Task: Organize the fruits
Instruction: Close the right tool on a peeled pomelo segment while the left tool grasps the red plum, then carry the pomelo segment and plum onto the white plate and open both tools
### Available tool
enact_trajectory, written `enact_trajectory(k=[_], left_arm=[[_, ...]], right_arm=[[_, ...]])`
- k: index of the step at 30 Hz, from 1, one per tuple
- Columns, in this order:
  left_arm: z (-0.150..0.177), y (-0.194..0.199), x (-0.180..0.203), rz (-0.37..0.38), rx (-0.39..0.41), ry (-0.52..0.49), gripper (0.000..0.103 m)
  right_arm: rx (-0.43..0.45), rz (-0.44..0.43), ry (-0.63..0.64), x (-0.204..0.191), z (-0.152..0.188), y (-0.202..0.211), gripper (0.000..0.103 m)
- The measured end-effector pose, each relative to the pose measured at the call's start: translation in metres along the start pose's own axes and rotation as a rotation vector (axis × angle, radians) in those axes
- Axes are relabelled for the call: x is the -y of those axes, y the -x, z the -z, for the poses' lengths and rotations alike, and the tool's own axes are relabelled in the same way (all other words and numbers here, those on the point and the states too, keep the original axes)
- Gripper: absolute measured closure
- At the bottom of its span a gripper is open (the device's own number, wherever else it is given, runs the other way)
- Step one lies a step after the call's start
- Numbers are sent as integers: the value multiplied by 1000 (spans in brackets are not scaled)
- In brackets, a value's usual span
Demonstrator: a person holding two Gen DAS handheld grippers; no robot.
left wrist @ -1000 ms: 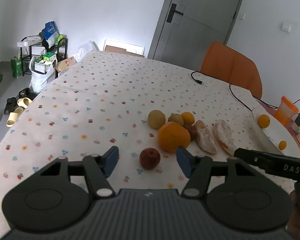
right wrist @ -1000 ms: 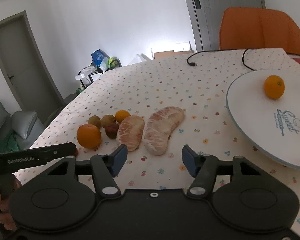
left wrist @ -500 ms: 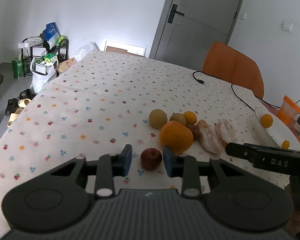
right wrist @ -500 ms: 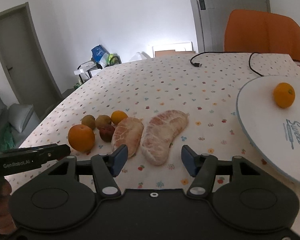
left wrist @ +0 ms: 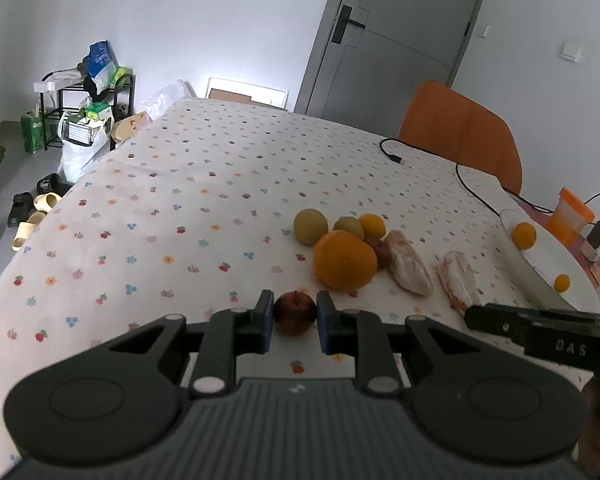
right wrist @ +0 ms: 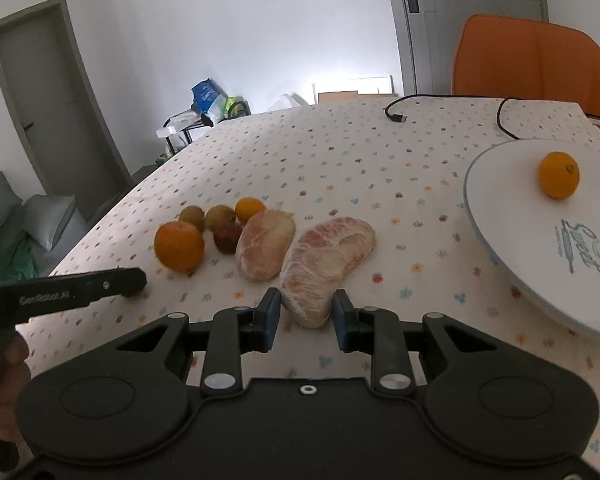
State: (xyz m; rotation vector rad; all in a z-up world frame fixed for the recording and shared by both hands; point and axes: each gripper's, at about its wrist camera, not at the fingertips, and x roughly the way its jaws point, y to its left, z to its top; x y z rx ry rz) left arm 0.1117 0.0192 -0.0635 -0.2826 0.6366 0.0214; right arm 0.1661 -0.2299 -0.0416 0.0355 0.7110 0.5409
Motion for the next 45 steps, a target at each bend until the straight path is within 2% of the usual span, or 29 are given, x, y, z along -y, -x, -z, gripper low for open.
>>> enact_trajectory(k=[5, 8, 9, 10, 12, 20, 25, 26, 27, 28, 29, 32, 45], left_arm=[[1, 5, -3, 0, 13, -1, 82], [-1, 3, -7, -11, 15, 7, 82], [-1, 3, -7, -11, 15, 6, 82], [-2, 3, -7, -10, 16, 6, 82], [-3, 3, -7, -8, 20, 2, 82], [-9, 7, -14, -19, 46, 27, 82], [-5, 7, -17, -20, 44, 31, 82], [-5, 8, -18, -17, 44, 35, 82], [-5, 9, -19, -14, 47, 37, 82], [-4, 10, -19, -11, 49, 37, 82], [-4, 12, -19, -9, 50, 37, 82], [-4, 14, -19, 0, 55, 34, 82], [-7, 32, 6, 38, 90, -9, 82]], right_arm=[[-20, 6, 18, -3, 7, 13, 74], [-24, -9, -8, -1, 8, 15, 60], [-21, -11, -5, -1, 7, 15, 48], [-13, -5, 4, -1, 7, 14, 44], [-11, 13, 13, -2, 5, 8, 44], [-7, -6, 35, -4, -8, -11, 43], [-18, 25, 67, -9, -15, -21, 43], [-19, 32, 72, -11, -15, -22, 44], [-19, 43, 74, -12, -15, -22, 52], [-18, 63, 81, -12, -15, -21, 64], [-19, 89, 89, -13, -15, -20, 64], [-30, 53, 43, -5, -16, -13, 65], [40, 42, 31, -4, -15, 28, 65]])
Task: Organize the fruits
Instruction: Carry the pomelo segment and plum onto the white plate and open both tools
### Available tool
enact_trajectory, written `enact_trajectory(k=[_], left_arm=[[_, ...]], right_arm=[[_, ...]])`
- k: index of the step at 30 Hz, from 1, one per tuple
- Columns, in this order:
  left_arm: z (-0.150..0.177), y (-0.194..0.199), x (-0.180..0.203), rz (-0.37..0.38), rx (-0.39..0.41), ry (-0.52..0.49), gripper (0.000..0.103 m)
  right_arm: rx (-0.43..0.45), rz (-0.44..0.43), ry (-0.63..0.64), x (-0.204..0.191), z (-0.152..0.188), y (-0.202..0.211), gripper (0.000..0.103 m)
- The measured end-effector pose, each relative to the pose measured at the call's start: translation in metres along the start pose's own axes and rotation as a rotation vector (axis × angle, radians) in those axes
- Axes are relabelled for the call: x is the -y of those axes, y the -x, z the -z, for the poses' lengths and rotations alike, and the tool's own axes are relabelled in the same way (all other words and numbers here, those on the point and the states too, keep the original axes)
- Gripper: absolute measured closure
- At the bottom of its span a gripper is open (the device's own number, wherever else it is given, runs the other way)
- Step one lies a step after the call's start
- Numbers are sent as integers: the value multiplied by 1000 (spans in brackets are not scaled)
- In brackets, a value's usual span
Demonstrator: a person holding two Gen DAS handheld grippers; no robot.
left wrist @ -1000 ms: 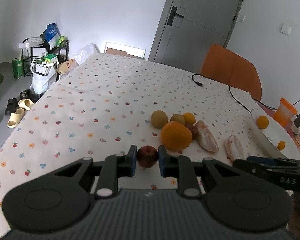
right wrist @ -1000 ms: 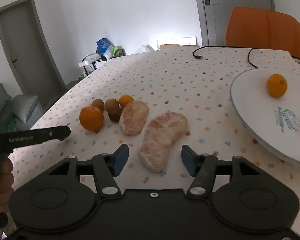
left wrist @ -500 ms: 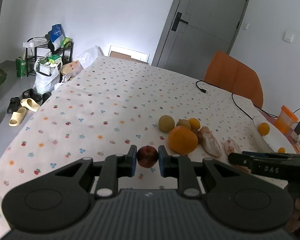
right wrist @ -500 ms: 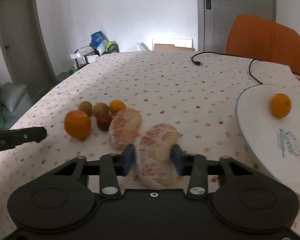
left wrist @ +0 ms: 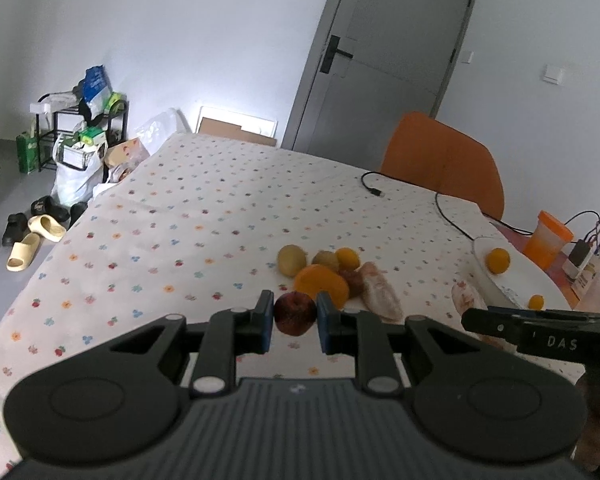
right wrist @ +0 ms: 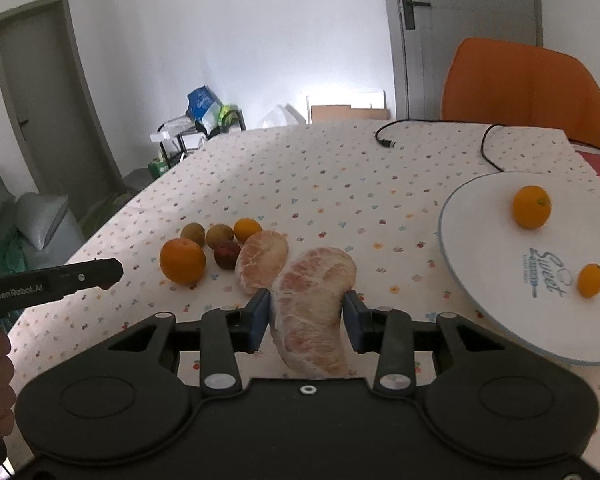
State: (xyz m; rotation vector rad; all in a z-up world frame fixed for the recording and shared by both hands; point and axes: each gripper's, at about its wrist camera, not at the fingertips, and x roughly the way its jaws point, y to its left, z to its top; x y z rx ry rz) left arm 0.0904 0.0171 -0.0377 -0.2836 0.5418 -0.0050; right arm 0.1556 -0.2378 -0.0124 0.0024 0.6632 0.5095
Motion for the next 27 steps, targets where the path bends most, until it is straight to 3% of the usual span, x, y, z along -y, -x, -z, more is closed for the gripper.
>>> enact_trajectory(k=[27], left_arm=[[4, -2, 71, 43, 1, -119, 82]], right_arm=[[131, 12, -82, 51, 14, 51, 65]])
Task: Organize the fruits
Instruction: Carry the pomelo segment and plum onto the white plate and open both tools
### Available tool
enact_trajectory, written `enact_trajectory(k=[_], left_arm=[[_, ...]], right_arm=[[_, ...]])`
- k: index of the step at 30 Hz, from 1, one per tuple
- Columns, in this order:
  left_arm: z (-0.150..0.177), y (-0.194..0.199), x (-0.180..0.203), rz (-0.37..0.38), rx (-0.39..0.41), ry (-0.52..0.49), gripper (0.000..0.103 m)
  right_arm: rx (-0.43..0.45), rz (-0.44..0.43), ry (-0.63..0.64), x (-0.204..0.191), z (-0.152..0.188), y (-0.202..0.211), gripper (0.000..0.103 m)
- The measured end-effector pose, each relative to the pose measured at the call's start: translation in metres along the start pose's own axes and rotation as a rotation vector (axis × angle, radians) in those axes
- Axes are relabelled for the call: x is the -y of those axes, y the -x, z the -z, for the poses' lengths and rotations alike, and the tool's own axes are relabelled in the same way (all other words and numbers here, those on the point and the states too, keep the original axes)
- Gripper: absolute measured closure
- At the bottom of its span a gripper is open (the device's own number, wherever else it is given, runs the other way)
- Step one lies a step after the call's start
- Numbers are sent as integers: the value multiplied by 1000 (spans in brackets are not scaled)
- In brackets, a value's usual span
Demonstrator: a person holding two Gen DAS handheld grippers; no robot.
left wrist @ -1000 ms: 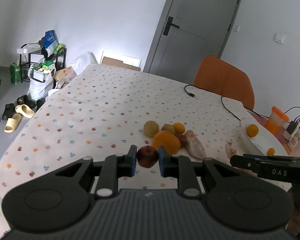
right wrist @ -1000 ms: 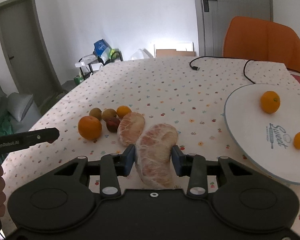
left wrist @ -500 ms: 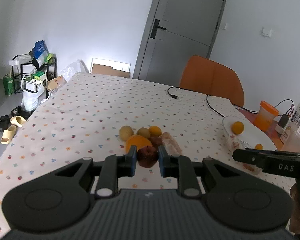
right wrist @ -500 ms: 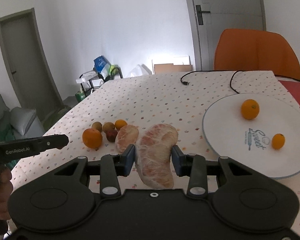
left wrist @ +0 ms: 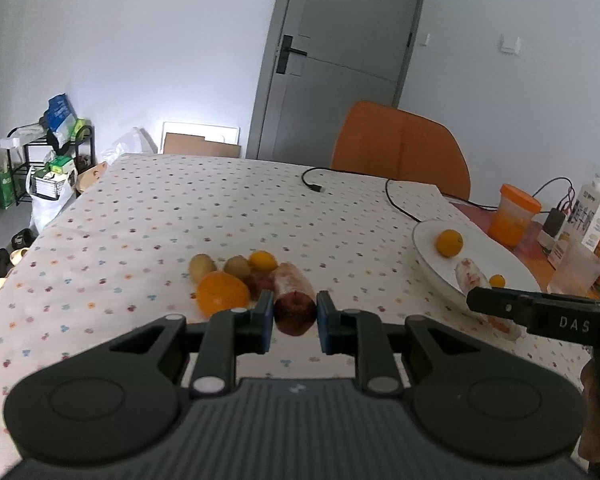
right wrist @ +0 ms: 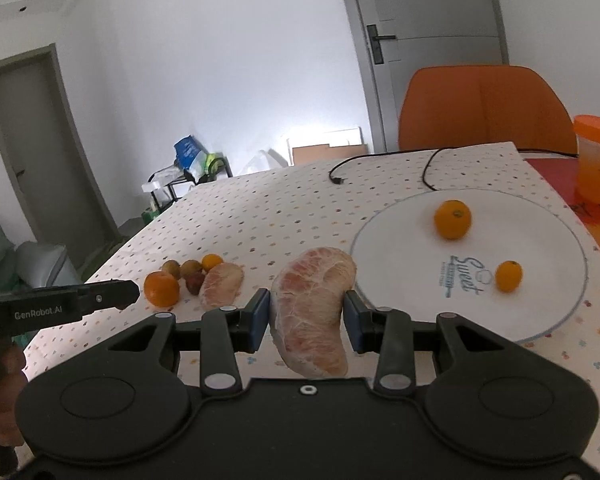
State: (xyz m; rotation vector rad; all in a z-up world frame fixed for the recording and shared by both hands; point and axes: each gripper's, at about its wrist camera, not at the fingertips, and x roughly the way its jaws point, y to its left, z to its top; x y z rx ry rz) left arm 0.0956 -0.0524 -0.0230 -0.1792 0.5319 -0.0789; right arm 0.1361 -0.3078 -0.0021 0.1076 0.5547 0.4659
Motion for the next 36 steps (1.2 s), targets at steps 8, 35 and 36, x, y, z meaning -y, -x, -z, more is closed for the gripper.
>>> enact_trajectory(k=[8, 35, 36], left_arm=[[-4, -12, 22, 34, -10, -24, 82], [-27, -77, 118, 165, -25, -160, 82], [-27, -80, 121, 171, -24, -155, 82]], right_arm=[[27, 33, -41, 24, 3, 10, 65], [109, 153, -146, 97, -3, 18, 65], [111, 145, -145, 98, -4, 16, 65]])
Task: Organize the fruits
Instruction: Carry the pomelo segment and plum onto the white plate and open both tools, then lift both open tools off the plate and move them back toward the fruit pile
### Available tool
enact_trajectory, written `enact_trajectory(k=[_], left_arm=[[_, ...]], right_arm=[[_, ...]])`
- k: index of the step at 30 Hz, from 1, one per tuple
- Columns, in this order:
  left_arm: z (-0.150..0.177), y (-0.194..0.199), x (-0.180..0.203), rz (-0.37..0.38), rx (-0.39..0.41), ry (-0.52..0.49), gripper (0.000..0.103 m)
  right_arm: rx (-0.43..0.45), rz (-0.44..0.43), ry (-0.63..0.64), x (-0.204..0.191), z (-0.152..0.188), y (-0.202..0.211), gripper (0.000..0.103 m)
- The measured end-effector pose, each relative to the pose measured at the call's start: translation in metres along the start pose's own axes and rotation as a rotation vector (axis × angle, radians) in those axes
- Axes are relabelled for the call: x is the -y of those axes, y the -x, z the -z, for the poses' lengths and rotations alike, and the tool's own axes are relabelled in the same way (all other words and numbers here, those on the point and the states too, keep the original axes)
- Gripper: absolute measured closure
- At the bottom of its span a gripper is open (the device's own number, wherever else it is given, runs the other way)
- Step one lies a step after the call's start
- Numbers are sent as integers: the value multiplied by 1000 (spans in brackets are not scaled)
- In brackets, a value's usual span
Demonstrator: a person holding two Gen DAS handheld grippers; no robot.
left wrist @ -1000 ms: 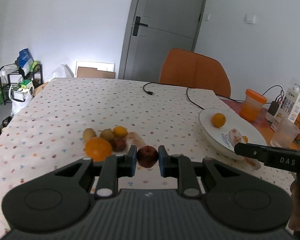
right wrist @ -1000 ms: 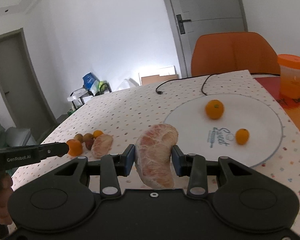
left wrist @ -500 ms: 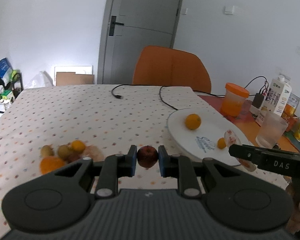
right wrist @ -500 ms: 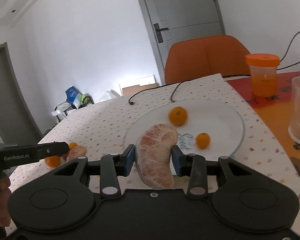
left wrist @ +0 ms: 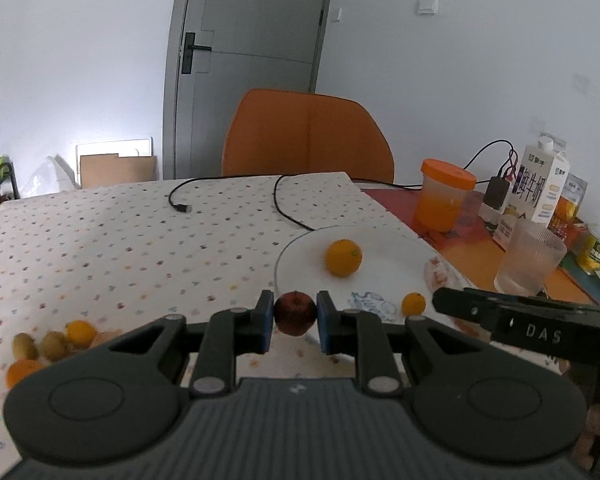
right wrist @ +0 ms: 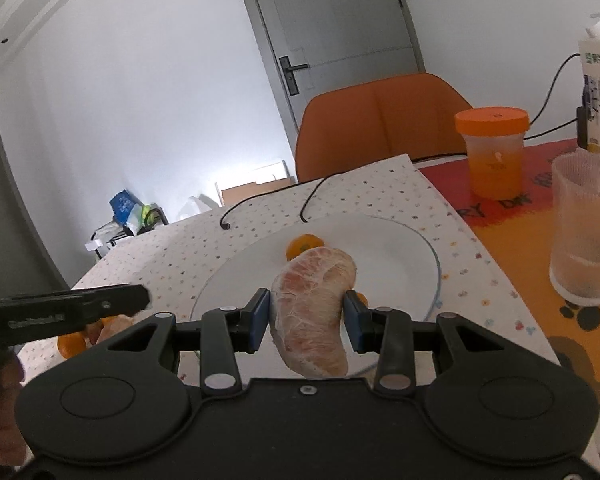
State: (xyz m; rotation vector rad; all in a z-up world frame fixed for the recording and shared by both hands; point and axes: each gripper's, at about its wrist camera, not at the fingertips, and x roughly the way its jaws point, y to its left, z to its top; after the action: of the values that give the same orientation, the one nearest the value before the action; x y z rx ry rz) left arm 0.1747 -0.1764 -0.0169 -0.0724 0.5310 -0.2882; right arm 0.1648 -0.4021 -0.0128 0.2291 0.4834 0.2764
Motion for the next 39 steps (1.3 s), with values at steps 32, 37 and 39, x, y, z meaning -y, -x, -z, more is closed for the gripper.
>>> enact_trajectory(k=[32, 37, 39], left_arm=[[2, -26, -3, 33, -46, 99, 78], [4, -14, -15, 17, -41, 117, 67], [5, -9, -20, 13, -36, 118, 66]], right_arm=[[-11, -15, -41, 6, -5, 3, 59], [-15, -24, -22, -4, -5, 3, 56], [-20, -27, -15, -8, -4, 3, 56]])
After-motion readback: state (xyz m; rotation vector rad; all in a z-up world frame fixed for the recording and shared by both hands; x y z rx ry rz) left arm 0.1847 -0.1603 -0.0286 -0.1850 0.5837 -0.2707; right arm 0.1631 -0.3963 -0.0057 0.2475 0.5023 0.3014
